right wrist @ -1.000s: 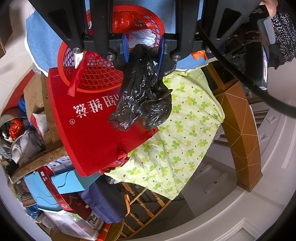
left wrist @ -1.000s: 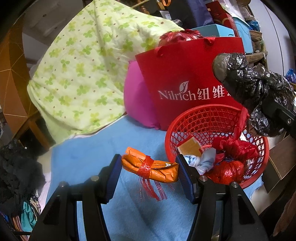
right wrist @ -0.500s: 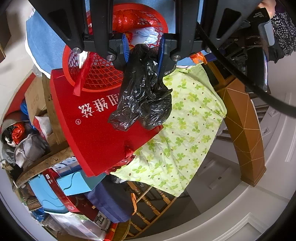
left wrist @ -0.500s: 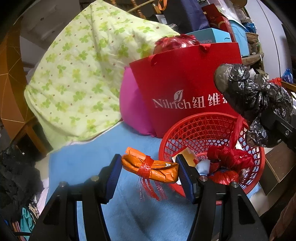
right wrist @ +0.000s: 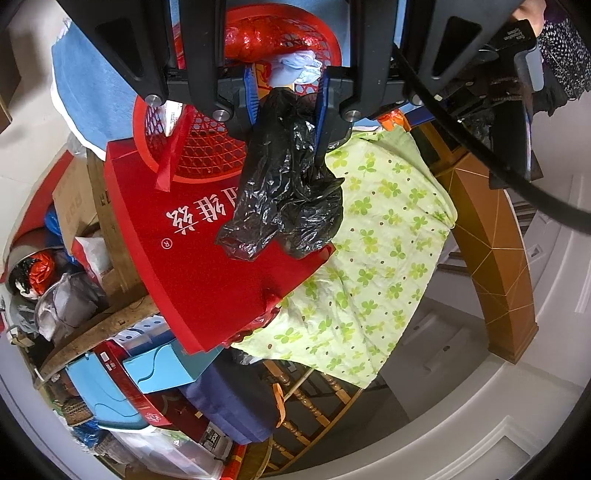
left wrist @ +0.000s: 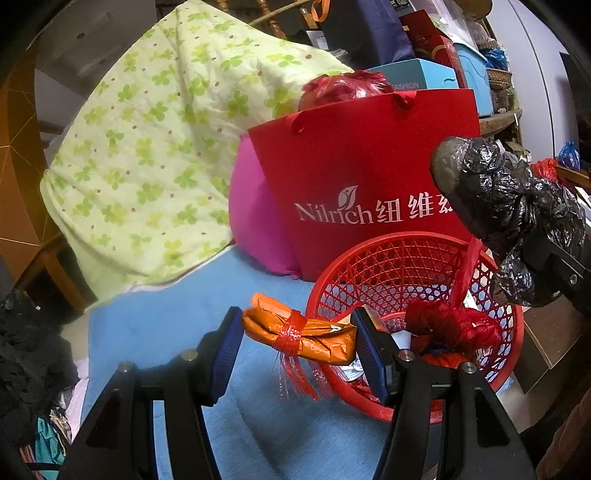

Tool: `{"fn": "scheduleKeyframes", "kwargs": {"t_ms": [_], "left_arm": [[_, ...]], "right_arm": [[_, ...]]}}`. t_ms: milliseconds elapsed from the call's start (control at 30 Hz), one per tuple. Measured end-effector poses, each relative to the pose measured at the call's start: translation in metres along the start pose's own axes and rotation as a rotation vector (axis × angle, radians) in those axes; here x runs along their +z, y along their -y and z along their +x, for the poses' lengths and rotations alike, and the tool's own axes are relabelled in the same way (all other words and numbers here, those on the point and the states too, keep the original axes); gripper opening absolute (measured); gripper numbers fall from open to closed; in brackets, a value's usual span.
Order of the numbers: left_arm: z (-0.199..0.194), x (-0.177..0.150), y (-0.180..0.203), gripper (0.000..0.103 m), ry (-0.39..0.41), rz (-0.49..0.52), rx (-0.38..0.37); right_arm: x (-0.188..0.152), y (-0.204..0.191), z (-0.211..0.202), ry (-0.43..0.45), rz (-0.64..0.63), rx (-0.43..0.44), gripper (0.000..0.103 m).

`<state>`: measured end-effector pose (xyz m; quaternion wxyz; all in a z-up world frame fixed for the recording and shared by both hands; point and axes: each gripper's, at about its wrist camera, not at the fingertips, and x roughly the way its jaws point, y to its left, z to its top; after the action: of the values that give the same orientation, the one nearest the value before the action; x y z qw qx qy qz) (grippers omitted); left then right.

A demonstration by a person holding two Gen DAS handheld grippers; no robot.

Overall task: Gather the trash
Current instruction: 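Lower the black bags into the basket and open the right tool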

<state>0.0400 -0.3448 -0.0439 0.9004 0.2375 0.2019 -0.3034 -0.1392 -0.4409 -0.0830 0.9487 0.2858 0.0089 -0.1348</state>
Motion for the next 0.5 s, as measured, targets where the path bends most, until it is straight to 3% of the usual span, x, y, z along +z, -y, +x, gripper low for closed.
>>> {"fn": "scheduleKeyframes", "kwargs": {"t_ms": [500], "left_arm": [[0.014, 0.001, 0.002, 0.061, -0.028, -0.014, -0.016]], "right_arm": [[0.001, 0.001, 0.001, -0.003, -0.003, 0.000, 0.028]]}}
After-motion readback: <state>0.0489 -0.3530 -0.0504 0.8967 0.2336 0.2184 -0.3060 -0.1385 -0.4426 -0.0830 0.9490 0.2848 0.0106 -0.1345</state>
